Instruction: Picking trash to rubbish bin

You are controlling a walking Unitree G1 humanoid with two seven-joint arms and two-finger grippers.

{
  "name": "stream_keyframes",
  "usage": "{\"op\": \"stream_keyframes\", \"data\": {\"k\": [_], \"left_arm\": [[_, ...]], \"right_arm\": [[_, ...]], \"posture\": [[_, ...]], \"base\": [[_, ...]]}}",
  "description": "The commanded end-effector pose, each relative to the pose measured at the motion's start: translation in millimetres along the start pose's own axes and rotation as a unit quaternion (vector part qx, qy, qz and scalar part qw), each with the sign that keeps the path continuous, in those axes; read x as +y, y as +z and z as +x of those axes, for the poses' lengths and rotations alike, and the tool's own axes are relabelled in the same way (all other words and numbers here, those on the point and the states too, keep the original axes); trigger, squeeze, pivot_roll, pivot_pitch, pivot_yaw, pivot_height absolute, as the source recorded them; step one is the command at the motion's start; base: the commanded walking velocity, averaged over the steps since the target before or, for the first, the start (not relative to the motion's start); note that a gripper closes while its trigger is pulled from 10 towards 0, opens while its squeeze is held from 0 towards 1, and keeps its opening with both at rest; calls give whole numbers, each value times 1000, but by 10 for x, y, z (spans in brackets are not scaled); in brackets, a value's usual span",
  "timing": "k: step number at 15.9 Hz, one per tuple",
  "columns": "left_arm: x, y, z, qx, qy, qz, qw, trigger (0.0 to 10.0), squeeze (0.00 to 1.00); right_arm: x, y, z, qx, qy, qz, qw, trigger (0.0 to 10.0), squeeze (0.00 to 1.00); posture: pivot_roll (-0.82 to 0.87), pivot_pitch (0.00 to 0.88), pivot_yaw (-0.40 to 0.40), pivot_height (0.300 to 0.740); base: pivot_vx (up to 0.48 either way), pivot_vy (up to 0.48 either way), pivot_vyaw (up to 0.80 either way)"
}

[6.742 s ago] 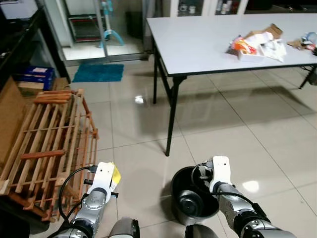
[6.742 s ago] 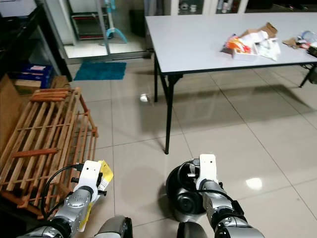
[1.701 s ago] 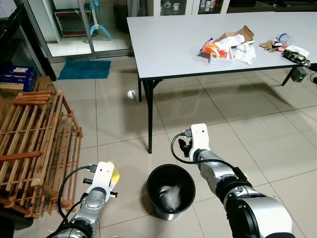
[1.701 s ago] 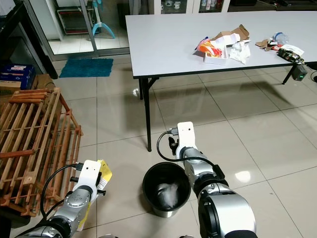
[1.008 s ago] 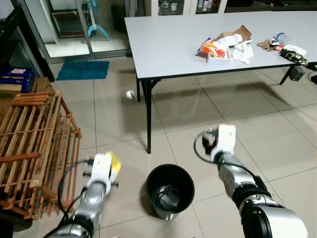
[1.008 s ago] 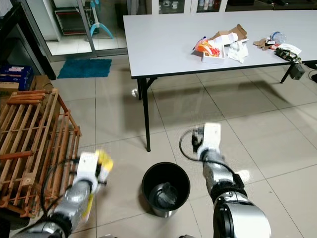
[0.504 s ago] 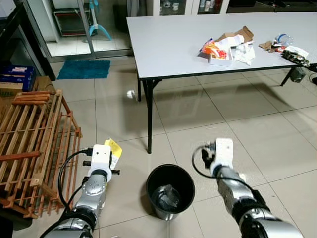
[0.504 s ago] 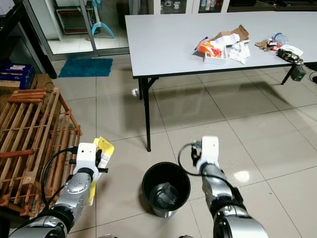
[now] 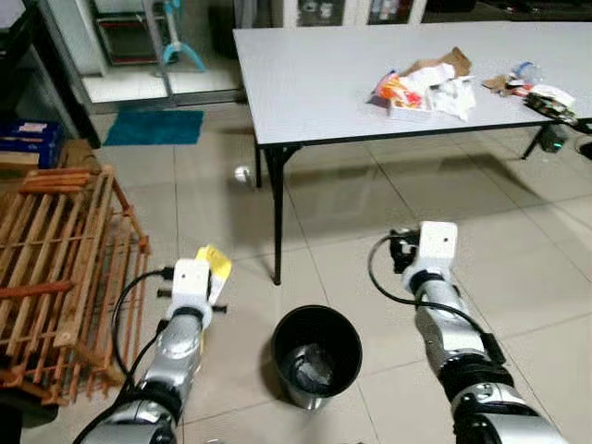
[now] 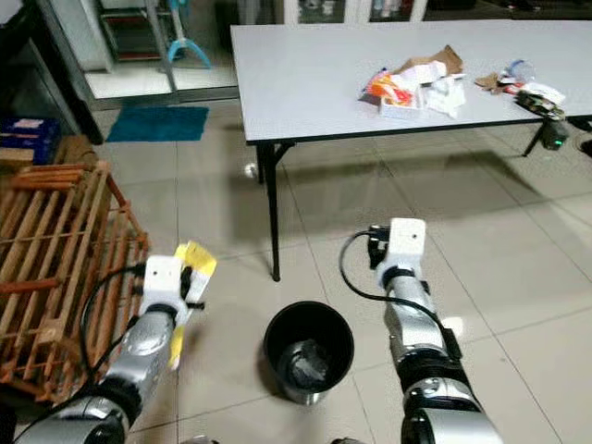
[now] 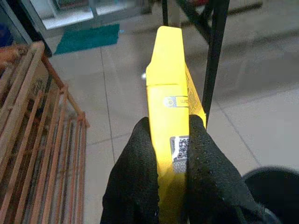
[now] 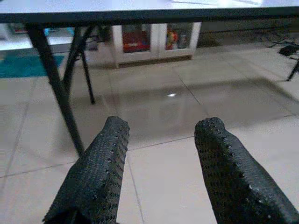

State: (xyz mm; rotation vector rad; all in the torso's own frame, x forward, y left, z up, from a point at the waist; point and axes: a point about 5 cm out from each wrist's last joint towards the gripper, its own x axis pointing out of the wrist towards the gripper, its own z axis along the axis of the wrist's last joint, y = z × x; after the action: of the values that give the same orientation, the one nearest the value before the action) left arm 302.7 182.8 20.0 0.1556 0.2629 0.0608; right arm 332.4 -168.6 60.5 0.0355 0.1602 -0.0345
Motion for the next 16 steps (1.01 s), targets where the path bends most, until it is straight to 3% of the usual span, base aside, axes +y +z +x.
{"op": "stream_keyframes", "data": {"k": [1, 7, 16], "left_arm": [[-36, 76, 26, -17, -8, -4, 1000, 10000, 0], [-20, 214, 71, -47, -4, -3, 999, 10000, 0], [-7, 171, 62, -34, -1, 8, 999, 10000, 0]], "right_arm": [[-31, -40, -9, 10, -10, 6, 1000, 10000, 0], [83, 89, 0, -17, 1, 26, 1000, 10000, 0], [130, 100, -8, -13, 10, 21, 1000, 10000, 0]], "posture": [[13, 47, -9, 740], [17, 48, 2, 740], [17, 49, 5, 740]], "base": [[0, 0, 0], [0, 0, 0], [0, -429, 0]]}}
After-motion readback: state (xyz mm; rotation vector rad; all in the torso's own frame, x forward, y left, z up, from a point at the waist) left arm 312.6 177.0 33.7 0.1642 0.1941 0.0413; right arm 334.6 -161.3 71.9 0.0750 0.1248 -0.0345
